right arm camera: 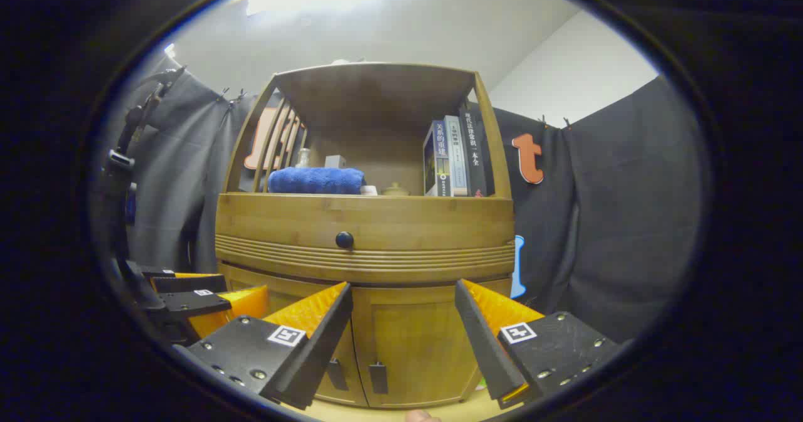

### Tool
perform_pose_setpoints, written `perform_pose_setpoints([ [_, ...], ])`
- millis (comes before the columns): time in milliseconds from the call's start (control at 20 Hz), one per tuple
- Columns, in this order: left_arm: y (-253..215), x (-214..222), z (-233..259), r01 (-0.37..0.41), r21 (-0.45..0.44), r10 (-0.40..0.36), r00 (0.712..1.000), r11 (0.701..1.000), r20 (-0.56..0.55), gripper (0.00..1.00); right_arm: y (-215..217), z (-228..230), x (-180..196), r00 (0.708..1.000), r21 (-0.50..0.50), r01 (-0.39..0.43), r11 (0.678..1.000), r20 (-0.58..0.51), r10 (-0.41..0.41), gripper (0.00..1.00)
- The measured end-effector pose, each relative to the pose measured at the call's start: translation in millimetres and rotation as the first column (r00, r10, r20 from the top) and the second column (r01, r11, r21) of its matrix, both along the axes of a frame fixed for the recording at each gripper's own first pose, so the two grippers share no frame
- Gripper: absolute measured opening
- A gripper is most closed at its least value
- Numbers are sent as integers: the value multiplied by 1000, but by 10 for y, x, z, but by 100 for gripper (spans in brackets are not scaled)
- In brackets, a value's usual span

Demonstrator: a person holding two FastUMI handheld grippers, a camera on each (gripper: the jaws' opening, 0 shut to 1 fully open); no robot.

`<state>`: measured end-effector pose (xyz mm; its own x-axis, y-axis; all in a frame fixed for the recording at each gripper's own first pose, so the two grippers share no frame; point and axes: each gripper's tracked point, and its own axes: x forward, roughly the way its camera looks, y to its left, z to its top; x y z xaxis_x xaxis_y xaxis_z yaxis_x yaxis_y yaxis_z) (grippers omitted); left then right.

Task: Open the right door of the double-door shoe cabinet with the right hand, and open the left door with the left hand.

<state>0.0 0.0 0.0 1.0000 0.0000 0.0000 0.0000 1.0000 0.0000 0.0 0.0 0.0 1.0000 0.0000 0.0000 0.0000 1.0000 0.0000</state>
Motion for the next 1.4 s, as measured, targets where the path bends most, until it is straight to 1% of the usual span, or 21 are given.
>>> perform_pose_setpoints([
  [100, 24, -5, -11, -7, -3, 7, 1000, 1000, -3, 96, 27, -27, 20, 1000, 5, -8, 1000, -10, 8, 96],
  [150, 39, -14, -14, -10, -6, 10, 1000, 1000, -6, 96, 28, -38, 25, 1000, 6, -11, 1000, -13, 11, 97],
  [200, 58, -16, -18, -14, -8, 14, 1000, 1000, -7, 96, 33, -40, 32, 1000, 6, -13, 1000, -13, 13, 96],
  [400, 118, -22, 30, -29, -32, 30, 999, 999, 12, 96, 49, -50, 72, 1000, 14, -20, 1000, -12, 20, 96],
  [600, 103, 2, 48, -32, -25, 32, 999, 999, 17, 96, 51, -55, 93, 1000, 10, -26, 1000, -10, 26, 96],
  [650, 92, 11, 53, -28, -28, 29, 999, 999, 17, 96, 57, -65, 103, 1000, 6, -26, 1000, -10, 26, 99],
  [700, 83, 16, 41, -27, -30, 27, 1000, 999, 16, 96, 55, -69, 106, 1000, 3, -26, 1000, -9, 26, 98],
  [850, 94, 49, 23, -30, -25, 30, 1000, 999, 8, 96, 52, -85, 121, 1000, -6, -26, 1000, -9, 25, 99],
  [1050, 149, 61, 15, -43, -26, 43, 999, 999, 5, 96, 45, -147, 170, 1000, -11, -24, 1000, -18, 24, 96],
  [1200, 210, 71, -12, -57, -22, 57, 998, 998, -4, 96, 47, -376, 226, 998, -22, -26, 999, -65, 24, 96],
  [1400, 335, 57, -61, -83, -17, 82, 996, 996, -19, 96, 90, -932, 318, 984, -23, -30, 999, -174, 26, 98],
])
